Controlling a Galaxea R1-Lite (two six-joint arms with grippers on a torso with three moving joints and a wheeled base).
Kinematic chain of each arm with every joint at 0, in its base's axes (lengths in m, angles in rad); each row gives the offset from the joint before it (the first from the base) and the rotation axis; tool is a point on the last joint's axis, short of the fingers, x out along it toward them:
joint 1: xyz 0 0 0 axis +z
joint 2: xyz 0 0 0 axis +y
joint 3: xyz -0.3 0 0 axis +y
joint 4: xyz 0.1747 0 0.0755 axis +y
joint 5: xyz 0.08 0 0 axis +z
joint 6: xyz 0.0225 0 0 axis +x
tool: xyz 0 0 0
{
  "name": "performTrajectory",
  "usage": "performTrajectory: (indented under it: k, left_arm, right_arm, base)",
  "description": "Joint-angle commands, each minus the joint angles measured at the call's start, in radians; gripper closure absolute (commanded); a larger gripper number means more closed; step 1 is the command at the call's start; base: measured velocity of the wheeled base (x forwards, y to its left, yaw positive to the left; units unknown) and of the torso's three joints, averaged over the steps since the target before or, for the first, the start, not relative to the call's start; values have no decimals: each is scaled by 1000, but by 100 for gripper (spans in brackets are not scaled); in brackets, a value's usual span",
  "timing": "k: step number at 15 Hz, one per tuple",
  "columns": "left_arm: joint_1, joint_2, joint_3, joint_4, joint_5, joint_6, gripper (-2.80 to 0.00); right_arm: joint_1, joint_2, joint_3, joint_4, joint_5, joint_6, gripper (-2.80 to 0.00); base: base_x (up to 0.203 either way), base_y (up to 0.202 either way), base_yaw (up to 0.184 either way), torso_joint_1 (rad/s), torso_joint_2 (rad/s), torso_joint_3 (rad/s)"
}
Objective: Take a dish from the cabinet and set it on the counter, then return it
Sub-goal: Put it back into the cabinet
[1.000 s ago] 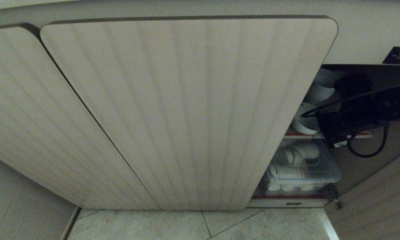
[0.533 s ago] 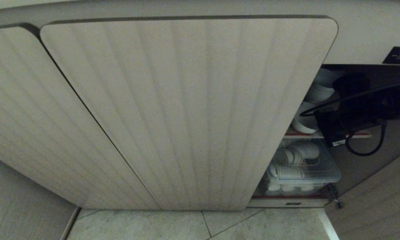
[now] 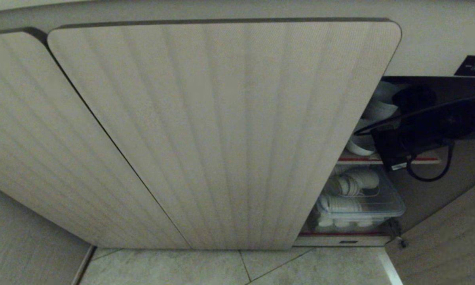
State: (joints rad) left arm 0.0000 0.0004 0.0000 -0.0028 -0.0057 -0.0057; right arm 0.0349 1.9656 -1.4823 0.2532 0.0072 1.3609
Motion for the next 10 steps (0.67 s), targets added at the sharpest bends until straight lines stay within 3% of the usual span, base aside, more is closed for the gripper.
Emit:
performTrajectory:
  k: [1, 10]
  left_arm:
    - [0, 0, 0, 0, 0, 0, 0]
    - [0, 0, 0, 0, 0, 0, 0]
  right_arm:
    - [0, 15, -9, 1, 0, 7, 0]
    - [-1, 27, -16, -6, -1, 7, 0]
  base:
    - [0, 0, 0, 0, 0, 0]
    - [0, 0, 0, 0, 0, 0]
